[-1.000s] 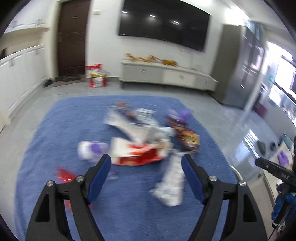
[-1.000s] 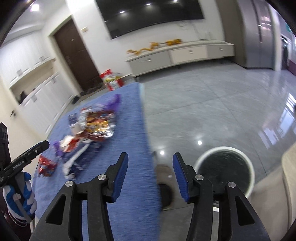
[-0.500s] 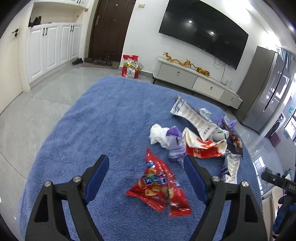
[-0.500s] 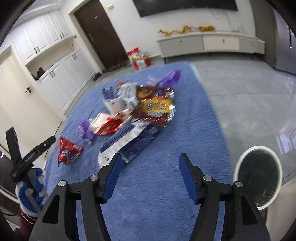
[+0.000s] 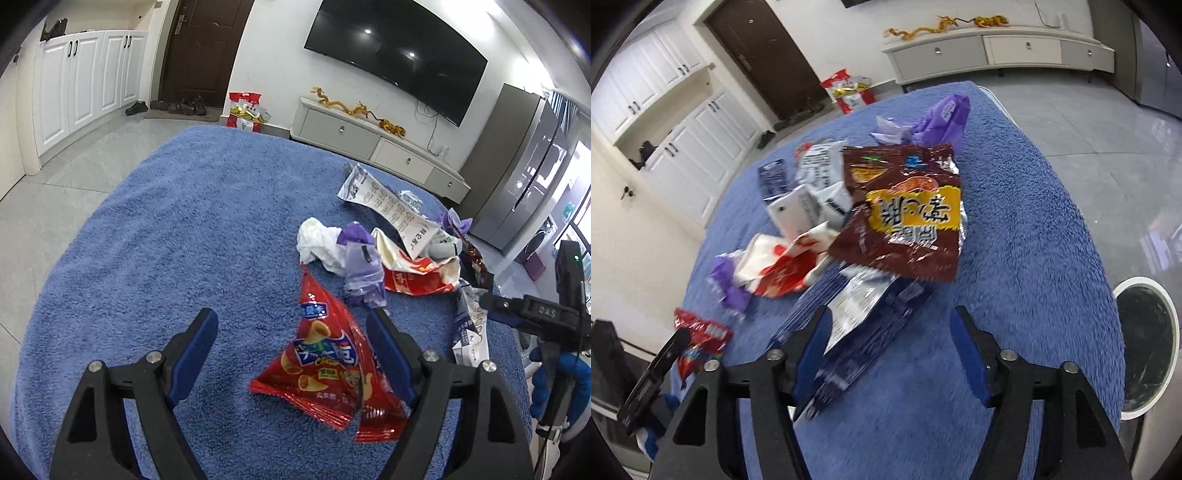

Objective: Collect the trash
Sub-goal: 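Grasp the red chip bag with the left tool while the right tool grasps the milk carton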

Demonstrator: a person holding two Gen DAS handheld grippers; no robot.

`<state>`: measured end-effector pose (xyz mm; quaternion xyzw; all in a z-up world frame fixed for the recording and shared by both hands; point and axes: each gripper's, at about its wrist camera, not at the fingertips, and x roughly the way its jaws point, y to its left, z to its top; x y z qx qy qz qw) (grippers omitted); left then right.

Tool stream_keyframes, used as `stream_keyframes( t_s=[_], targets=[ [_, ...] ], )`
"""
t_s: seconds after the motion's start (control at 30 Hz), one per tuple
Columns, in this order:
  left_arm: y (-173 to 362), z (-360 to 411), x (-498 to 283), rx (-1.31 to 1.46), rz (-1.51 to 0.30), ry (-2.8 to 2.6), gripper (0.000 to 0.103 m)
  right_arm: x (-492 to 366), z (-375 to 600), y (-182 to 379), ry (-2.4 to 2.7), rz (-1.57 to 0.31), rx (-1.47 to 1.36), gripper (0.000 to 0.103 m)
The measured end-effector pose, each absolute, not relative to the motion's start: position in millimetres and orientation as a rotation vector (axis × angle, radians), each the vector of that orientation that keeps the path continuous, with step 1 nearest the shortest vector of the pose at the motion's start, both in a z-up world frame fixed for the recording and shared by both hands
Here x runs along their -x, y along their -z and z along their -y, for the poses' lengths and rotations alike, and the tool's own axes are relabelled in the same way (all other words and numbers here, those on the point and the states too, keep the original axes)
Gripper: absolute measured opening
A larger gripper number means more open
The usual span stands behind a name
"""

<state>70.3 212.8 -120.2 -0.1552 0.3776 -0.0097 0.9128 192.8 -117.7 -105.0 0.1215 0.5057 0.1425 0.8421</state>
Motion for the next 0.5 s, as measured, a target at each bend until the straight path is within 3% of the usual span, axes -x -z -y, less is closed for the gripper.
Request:
stream_keyframes(
  t_s=[0.23,0.3,0.37,0.5],
  targets=[
    [130.5,-215.9,-76.5,0.346,-0.792,0.039,0.082,-199.6,101.9,113.7,-0.305,-1.073,-0.186,0.069],
    [132.1,-217.3,-77.6,0.360,-0.793,0.048,0.082,-195.6,101.9,113.3,-0.314,-1.075,-0.175,0.065],
    [133.2,-217.6,-78.0,0.367,-0.792,0.055,0.082,-188.1,104.4,113.0,-0.339,-1.071,-0.175,0.059],
    [135.2,-219.2,-76.0,0.375,-0.792,0.064,0.081,-178.1,113.2,110.6,-0.391,-1.068,-0.224,0.033]
  ],
)
